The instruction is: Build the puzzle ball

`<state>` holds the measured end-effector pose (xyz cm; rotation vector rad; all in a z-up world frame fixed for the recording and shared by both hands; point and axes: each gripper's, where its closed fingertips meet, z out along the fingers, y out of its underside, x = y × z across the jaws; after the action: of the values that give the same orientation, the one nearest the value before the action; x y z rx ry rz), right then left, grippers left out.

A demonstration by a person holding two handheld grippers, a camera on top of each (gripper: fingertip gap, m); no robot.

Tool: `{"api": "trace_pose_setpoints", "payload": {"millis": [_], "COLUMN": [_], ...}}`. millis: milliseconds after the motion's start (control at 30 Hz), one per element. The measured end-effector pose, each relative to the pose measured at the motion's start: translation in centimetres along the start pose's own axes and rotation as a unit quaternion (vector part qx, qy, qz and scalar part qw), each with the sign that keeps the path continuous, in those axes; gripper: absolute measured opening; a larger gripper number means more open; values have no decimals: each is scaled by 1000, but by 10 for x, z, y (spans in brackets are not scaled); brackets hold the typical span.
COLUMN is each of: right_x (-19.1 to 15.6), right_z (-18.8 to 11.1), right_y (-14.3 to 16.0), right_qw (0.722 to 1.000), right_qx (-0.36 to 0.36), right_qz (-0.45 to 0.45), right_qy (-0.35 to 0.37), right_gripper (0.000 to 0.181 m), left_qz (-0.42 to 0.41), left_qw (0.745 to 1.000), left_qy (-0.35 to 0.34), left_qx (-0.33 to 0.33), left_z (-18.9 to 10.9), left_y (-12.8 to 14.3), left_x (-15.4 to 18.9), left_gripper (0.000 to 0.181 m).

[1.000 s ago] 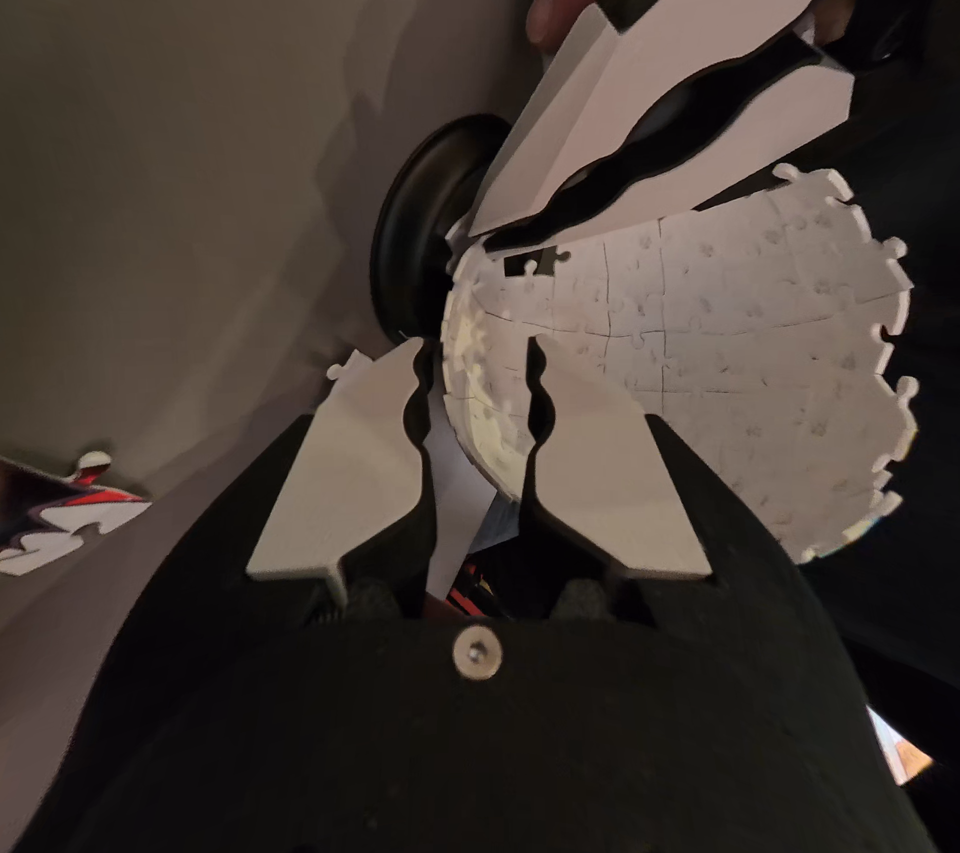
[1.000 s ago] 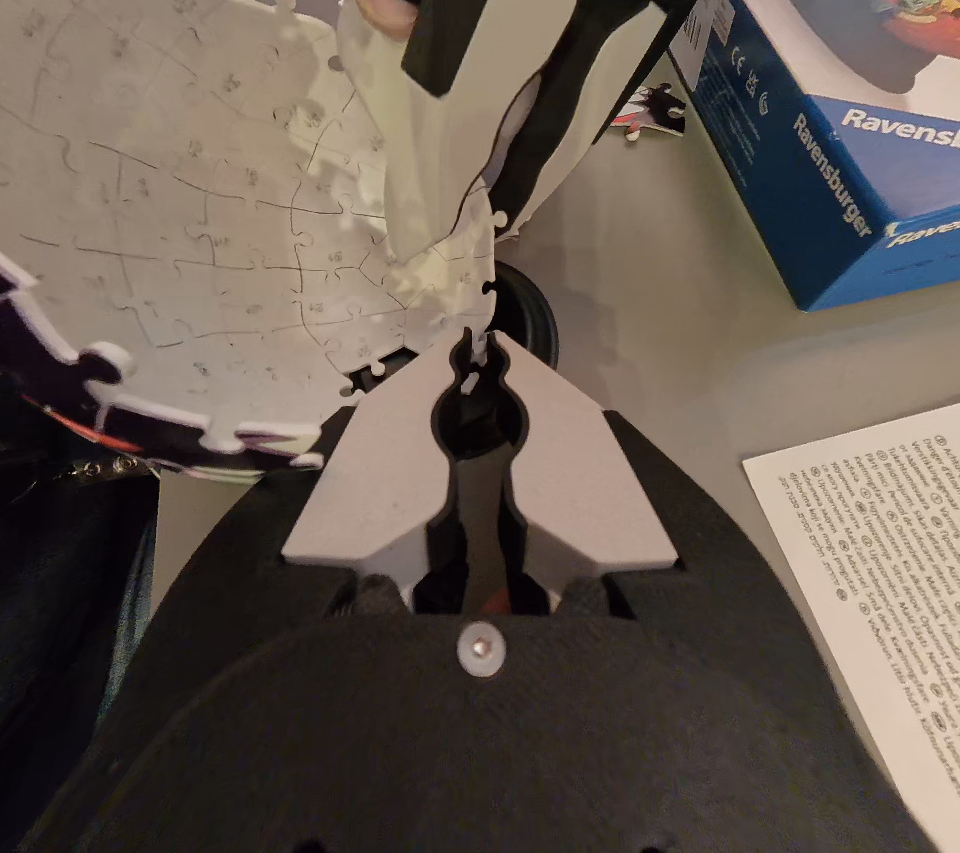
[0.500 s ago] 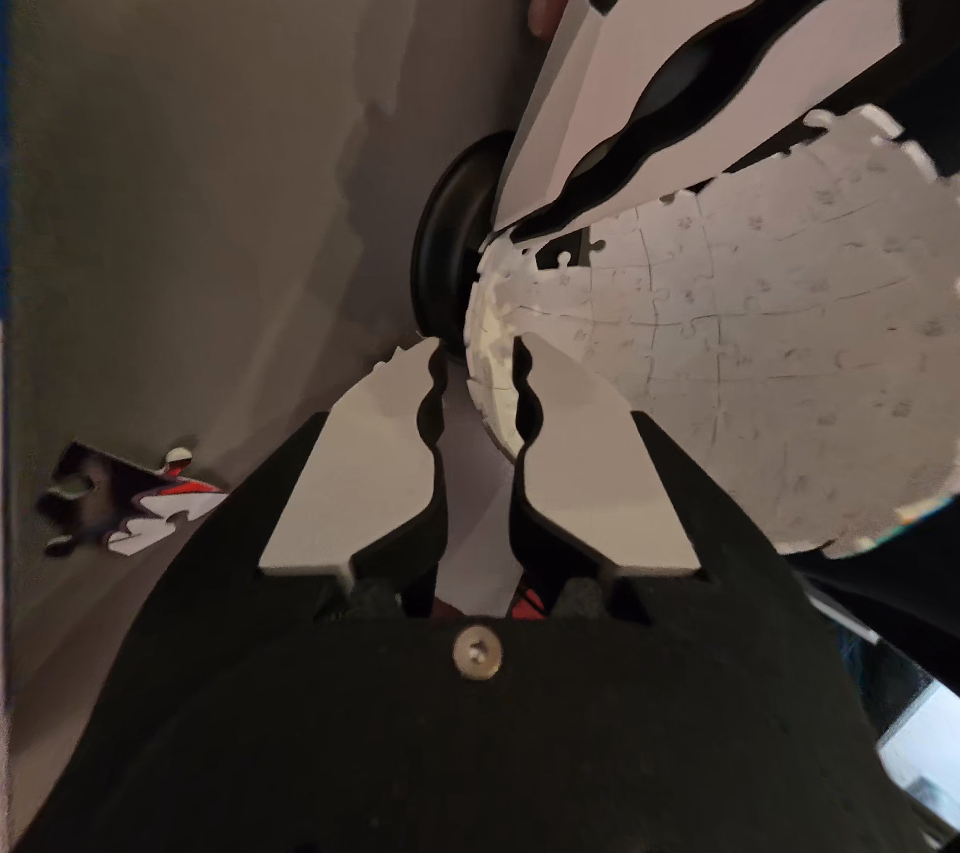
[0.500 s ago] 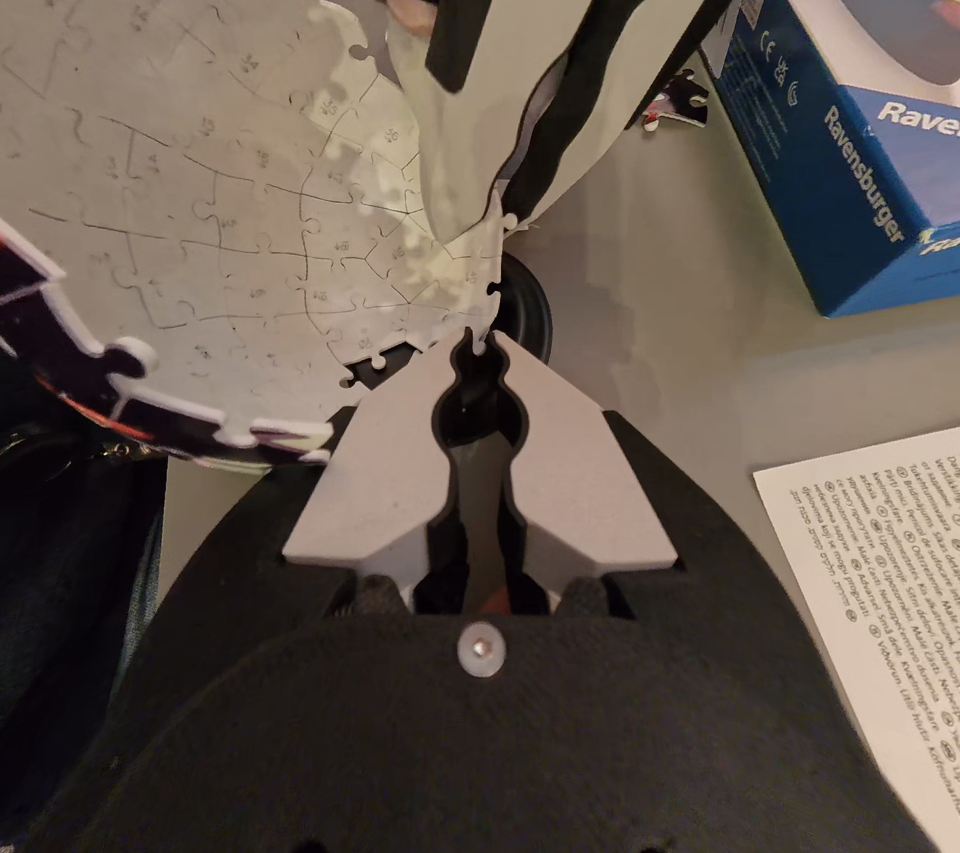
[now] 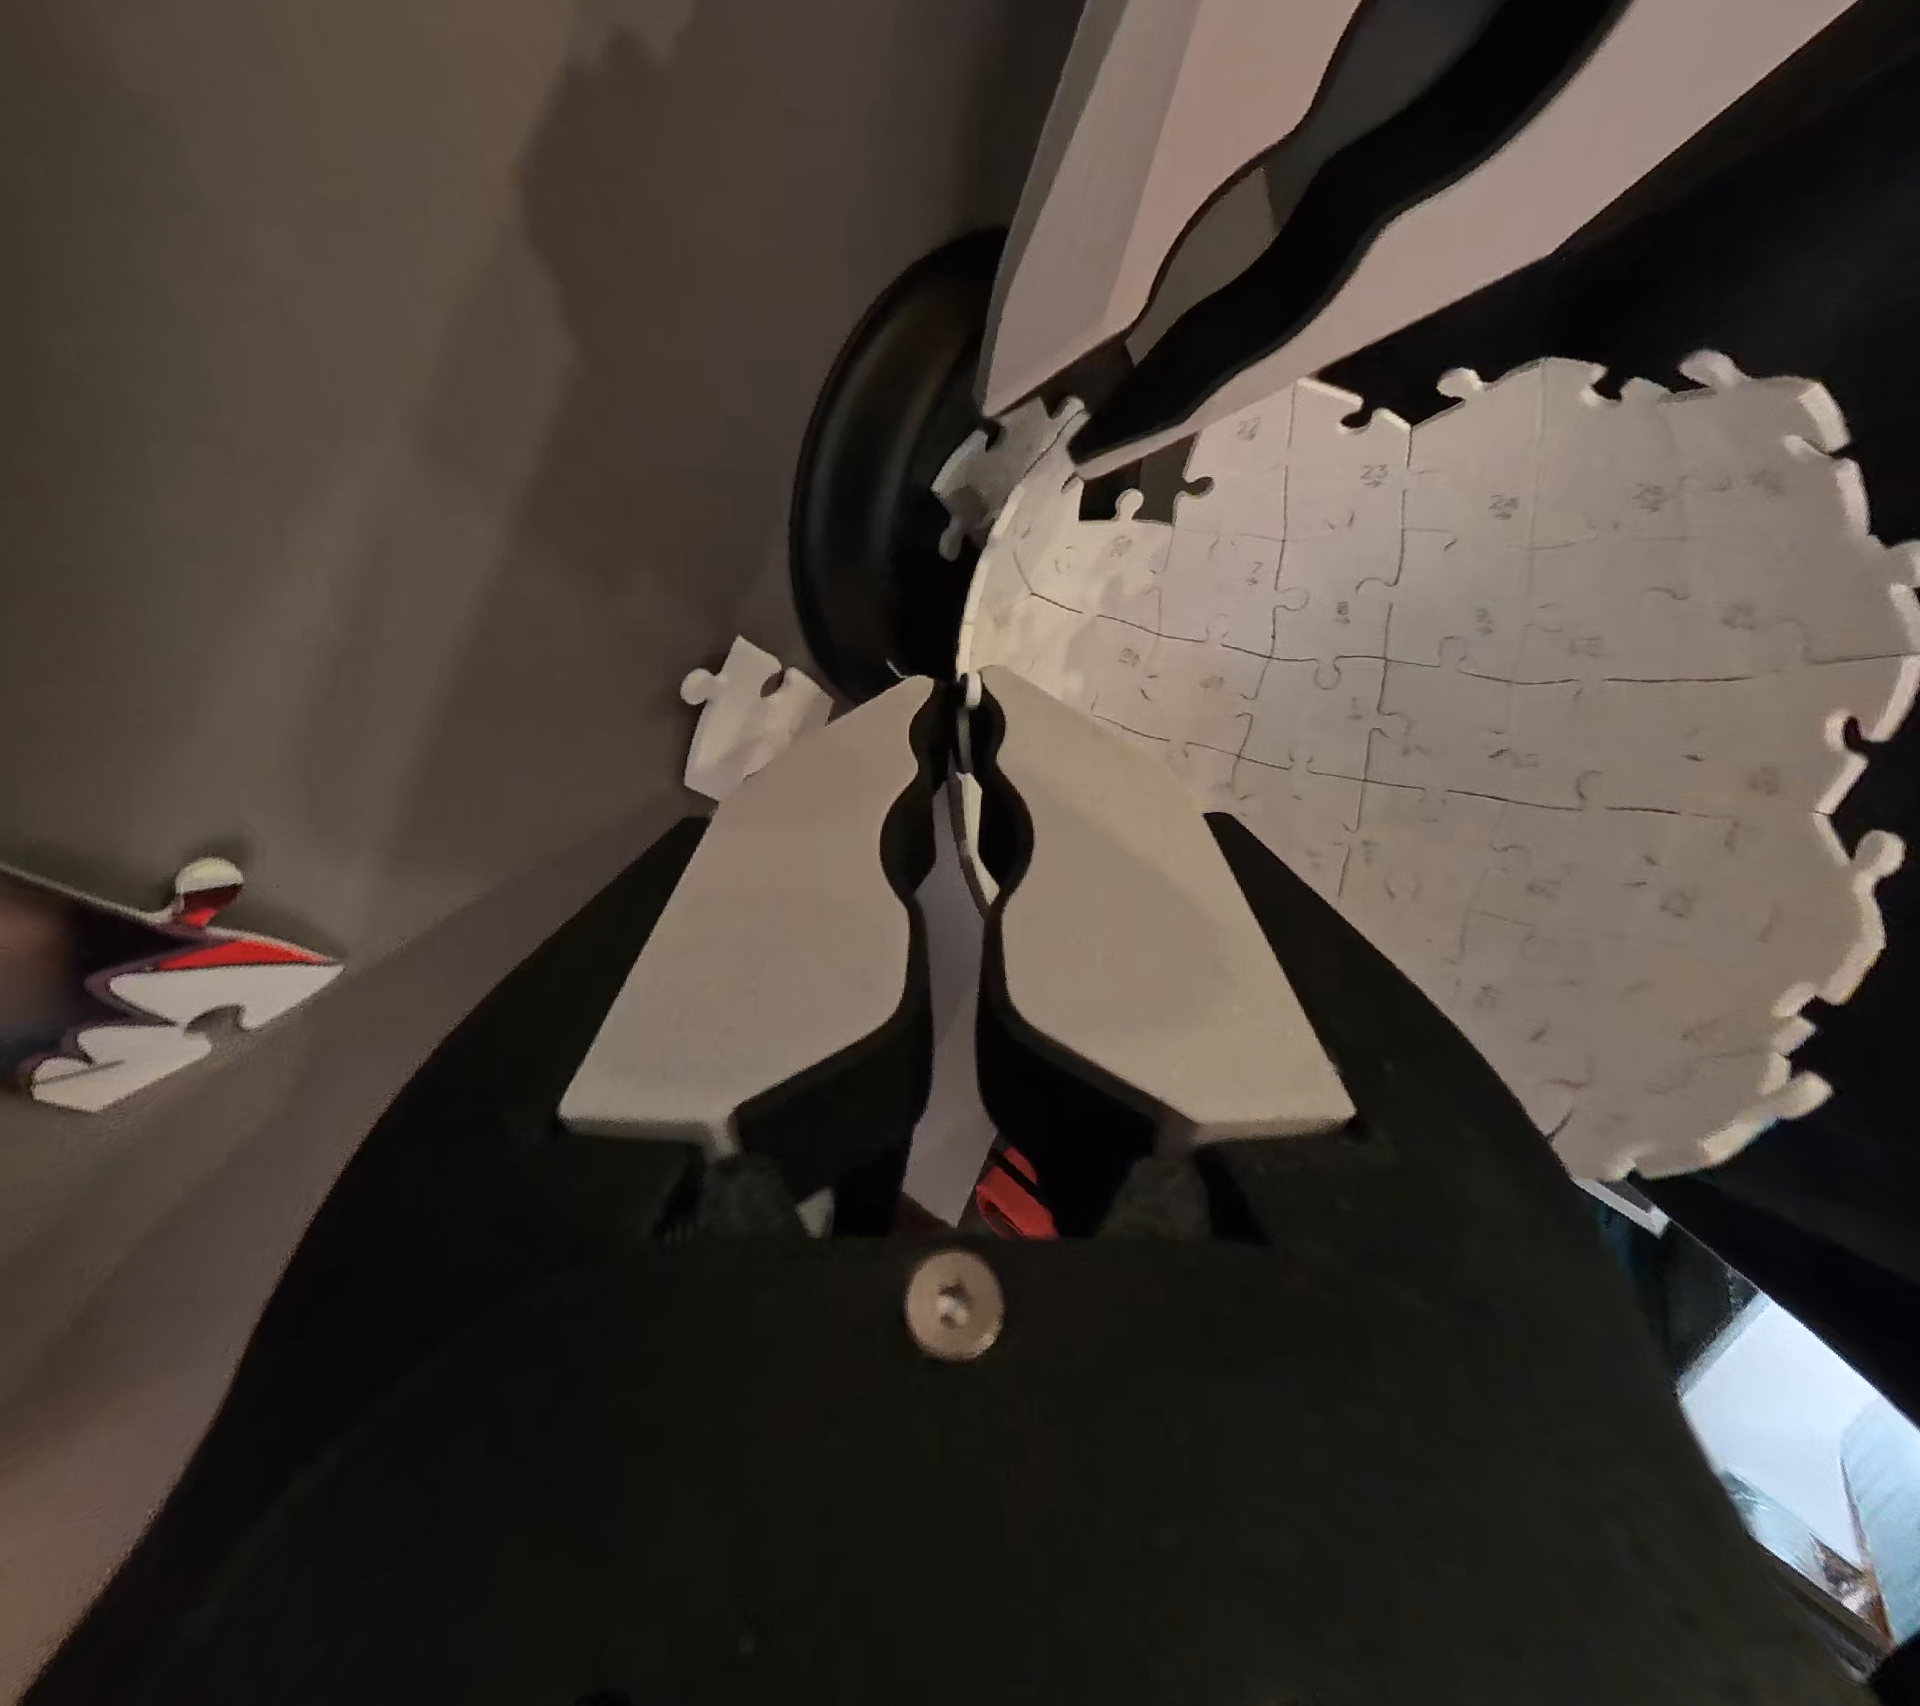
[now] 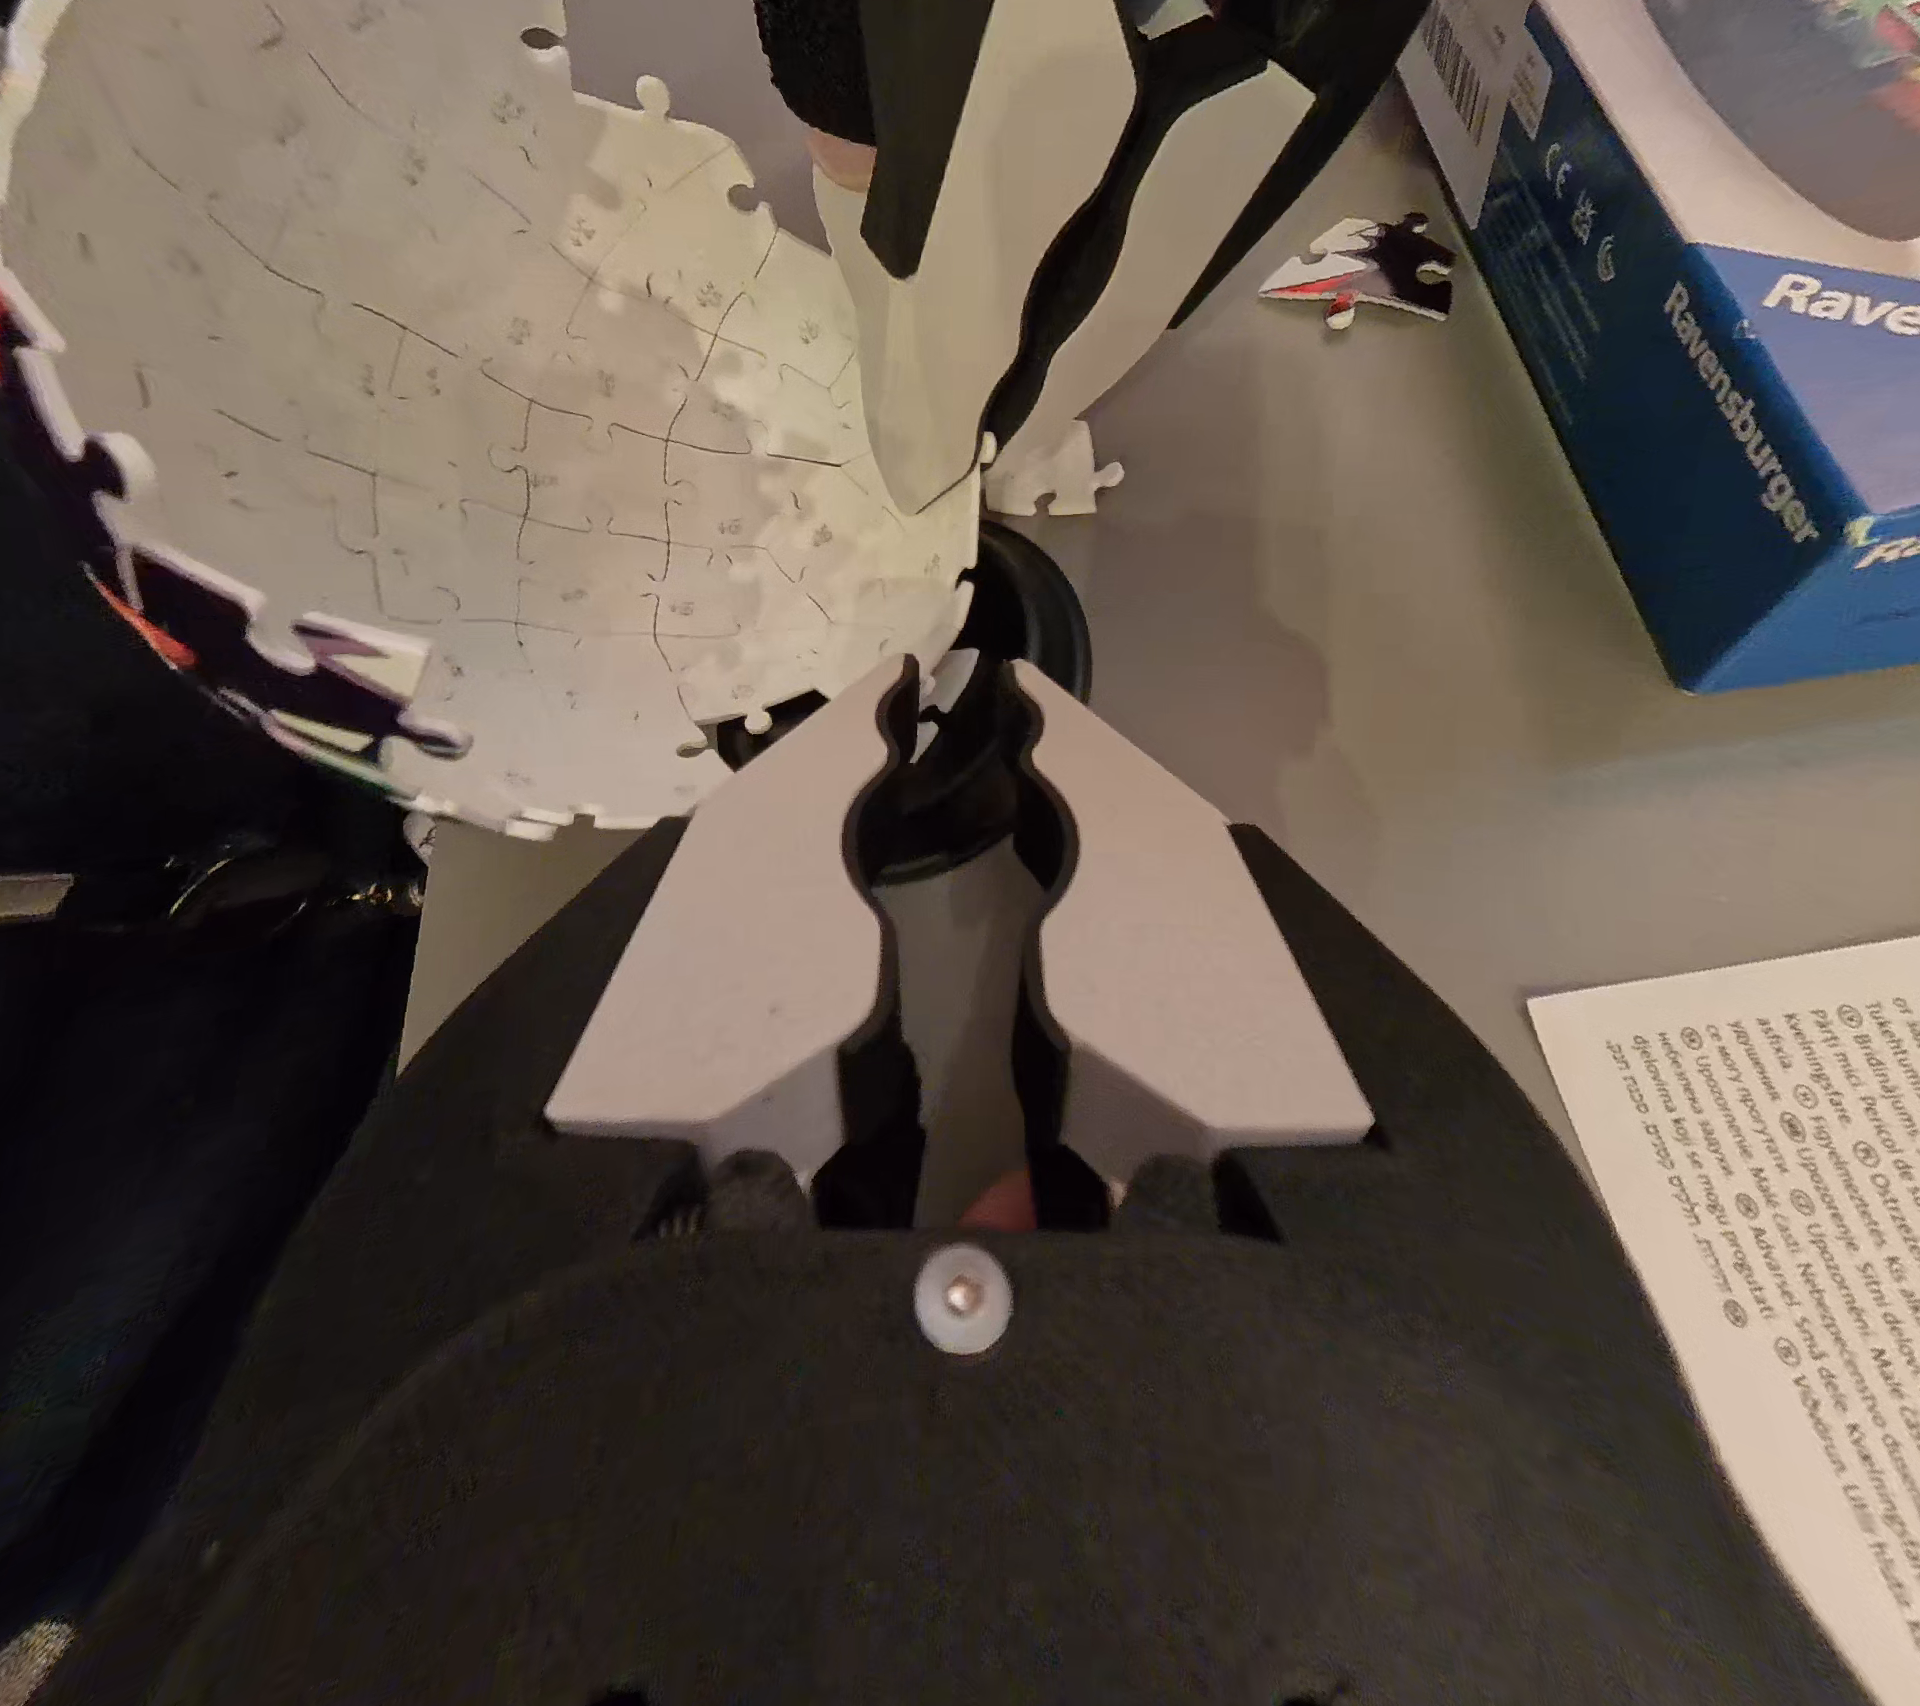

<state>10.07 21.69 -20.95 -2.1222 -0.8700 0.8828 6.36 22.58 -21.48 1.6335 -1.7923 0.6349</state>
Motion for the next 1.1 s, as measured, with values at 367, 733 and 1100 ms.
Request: {"api": "trace_pose_setpoints", "payload": {"millis": [367, 733, 1100], "right_x": [-16, -23, -24], "right_z": [9, 4, 9], "right_y": [16, 0, -3], "right_qw": [991, 993, 986], "right_qx": [-50, -19, -27], "right_qz": [-122, -117, -160], "right_qy": [24, -7, -33], "right_gripper": [8, 16, 14], "left_qz": [-15, -62, -95], "left_qw": [1000, 997, 994], "left_qy": [-1, 10, 35], "left_qx": [-25, -33, -36], "left_z": [-2, 2, 7], "left_y": [18, 41, 38], "left_x": [0, 12, 13], "left_gripper": [2, 2, 2]}}
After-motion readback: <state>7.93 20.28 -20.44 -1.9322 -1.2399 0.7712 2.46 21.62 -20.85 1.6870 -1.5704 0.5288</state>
